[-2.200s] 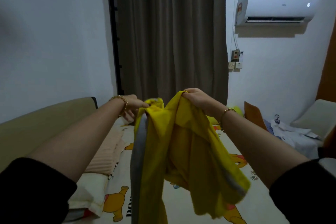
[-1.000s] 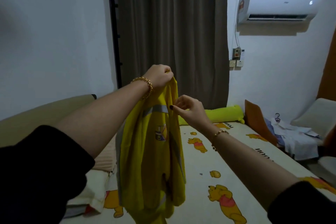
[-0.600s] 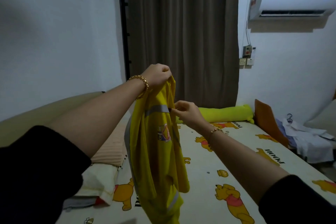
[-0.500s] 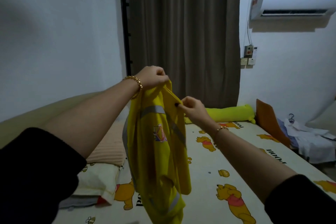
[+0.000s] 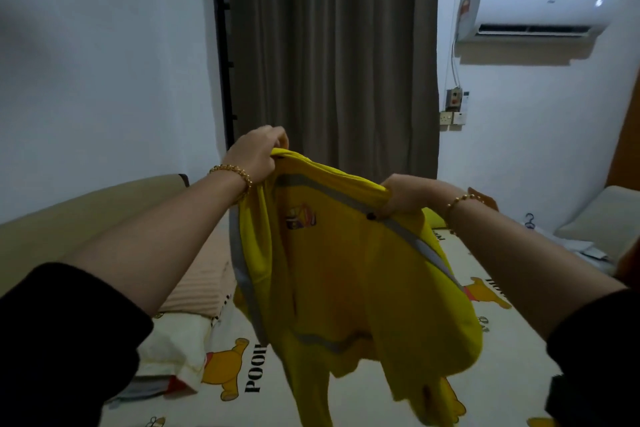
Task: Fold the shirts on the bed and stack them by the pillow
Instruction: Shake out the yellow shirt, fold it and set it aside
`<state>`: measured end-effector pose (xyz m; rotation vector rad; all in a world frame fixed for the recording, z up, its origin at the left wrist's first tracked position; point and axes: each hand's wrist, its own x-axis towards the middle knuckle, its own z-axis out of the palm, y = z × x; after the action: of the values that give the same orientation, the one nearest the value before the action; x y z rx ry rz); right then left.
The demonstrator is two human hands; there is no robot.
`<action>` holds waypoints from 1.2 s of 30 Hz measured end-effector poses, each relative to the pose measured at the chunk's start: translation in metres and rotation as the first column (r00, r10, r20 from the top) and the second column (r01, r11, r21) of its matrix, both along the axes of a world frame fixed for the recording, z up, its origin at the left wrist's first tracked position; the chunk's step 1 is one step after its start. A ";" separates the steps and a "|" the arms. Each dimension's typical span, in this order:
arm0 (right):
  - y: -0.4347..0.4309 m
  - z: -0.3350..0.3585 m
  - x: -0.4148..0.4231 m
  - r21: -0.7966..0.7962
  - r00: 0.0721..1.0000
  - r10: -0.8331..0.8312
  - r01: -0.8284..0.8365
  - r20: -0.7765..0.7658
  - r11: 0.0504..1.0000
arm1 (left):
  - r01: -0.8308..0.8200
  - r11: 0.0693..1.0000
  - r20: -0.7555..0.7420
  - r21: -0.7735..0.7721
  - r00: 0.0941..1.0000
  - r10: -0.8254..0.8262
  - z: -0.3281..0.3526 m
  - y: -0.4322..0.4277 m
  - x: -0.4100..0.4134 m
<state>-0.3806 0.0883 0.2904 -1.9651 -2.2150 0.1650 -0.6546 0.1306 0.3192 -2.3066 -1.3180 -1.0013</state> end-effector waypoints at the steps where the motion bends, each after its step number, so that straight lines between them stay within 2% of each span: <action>1: 0.001 -0.003 0.006 0.033 0.999 -0.039 0.039 0.015 0.999 | 0.005 1.000 0.055 0.013 0.998 -0.006 0.000 -0.001 0.001; 3: 0.000 -0.010 0.019 0.153 0.994 -0.104 0.109 -0.037 0.982 | -0.007 1.000 0.156 -0.011 0.988 0.008 -0.001 -0.001 0.003; 6: -0.003 -0.017 0.037 0.341 0.953 -0.228 0.285 -0.197 0.896 | -0.066 0.991 0.258 -0.113 0.962 0.094 -0.006 0.002 0.005; 8: -0.005 -0.021 0.042 0.410 0.924 -0.263 0.362 -0.278 0.837 | -0.109 0.975 0.277 -0.193 0.948 0.160 -0.011 0.005 0.007; 11: -0.007 -0.022 0.044 0.495 0.917 -0.278 0.390 -0.287 0.776 | -0.121 0.945 0.266 -0.303 0.942 0.206 -0.022 0.008 0.009; 13: -0.005 -0.023 0.043 0.495 0.914 -0.254 0.387 -0.315 0.778 | -0.136 0.935 0.232 -0.327 0.948 0.219 -0.029 0.009 0.010; 16: -0.005 -0.021 0.042 0.440 0.855 -0.206 0.434 -0.475 0.786 | -0.165 0.932 0.170 -0.322 0.958 0.229 -0.038 0.010 0.006; 18: -0.006 -0.016 0.044 0.451 0.826 -0.180 0.458 -0.534 0.766 | -0.187 0.928 0.057 -0.321 0.975 0.216 -0.043 0.009 -0.002; 21: -0.008 -0.005 0.054 0.488 0.821 -0.164 0.472 -0.548 0.734 | -0.284 0.907 -0.181 -0.310 0.954 0.237 -0.051 0.006 -0.011; 24: -0.009 0.004 0.058 0.464 0.838 -0.104 0.394 -0.535 0.793 | -0.270 0.876 -0.207 -0.399 0.957 0.201 -0.057 0.004 -0.016; 29: -0.010 0.011 0.051 0.385 0.901 -0.003 0.189 -0.435 0.904 | -0.087 0.771 0.000 -0.631 0.994 0.112 -0.058 -0.001 -0.012; 31: -0.009 0.016 0.049 0.412 0.933 -0.010 0.168 -0.360 0.895 | -0.002 0.766 0.177 -0.643 0.972 0.152 -0.057 -0.003 -0.005; 34: -0.007 0.021 0.051 0.457 0.965 -0.084 0.194 -0.250 0.868 | 0.143 0.789 0.521 -0.598 0.817 0.247 -0.052 0.003 -0.001; 36: -0.006 0.021 0.056 0.443 0.965 -0.152 0.235 -0.214 0.865 | 0.287 0.763 0.676 -0.579 0.692 0.253 -0.048 0.010 -0.005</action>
<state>-0.3245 0.0825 0.3115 -1.8046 -1.7283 -0.2018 -0.6594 0.1401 0.2715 -2.4475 -2.2755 -1.8447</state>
